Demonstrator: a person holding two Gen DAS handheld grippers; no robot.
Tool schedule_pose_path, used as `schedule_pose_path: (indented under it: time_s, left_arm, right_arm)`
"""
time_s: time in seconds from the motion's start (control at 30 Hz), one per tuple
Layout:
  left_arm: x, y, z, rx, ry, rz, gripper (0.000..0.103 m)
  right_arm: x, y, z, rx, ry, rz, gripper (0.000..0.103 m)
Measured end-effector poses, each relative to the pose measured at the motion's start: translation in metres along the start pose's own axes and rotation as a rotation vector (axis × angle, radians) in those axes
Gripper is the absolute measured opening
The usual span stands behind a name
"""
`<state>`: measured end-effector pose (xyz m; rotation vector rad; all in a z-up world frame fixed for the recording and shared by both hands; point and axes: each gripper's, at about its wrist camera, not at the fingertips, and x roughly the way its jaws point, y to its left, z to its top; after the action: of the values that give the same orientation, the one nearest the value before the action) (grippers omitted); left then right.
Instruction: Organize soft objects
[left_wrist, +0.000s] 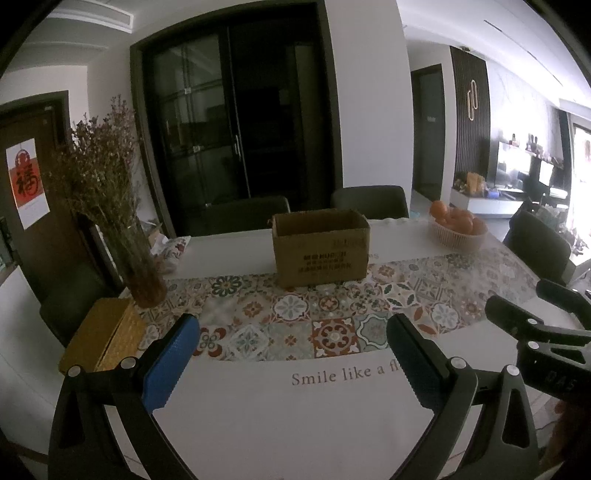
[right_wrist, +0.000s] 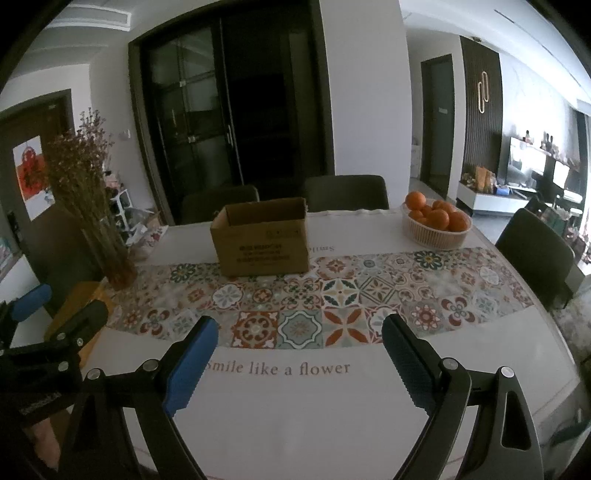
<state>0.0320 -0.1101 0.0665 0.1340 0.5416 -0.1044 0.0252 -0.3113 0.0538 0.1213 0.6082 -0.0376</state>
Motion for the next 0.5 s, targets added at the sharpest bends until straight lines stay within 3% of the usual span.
schedule_pose_path:
  time_s: [0.5]
  left_arm:
    - [0.0019,0.0019,-0.0035,0.013,-0.007,0.021,0.103]
  right_arm:
    - [-0.001,0.0013,-0.002,-0.004,0.0,0.001,0.092]
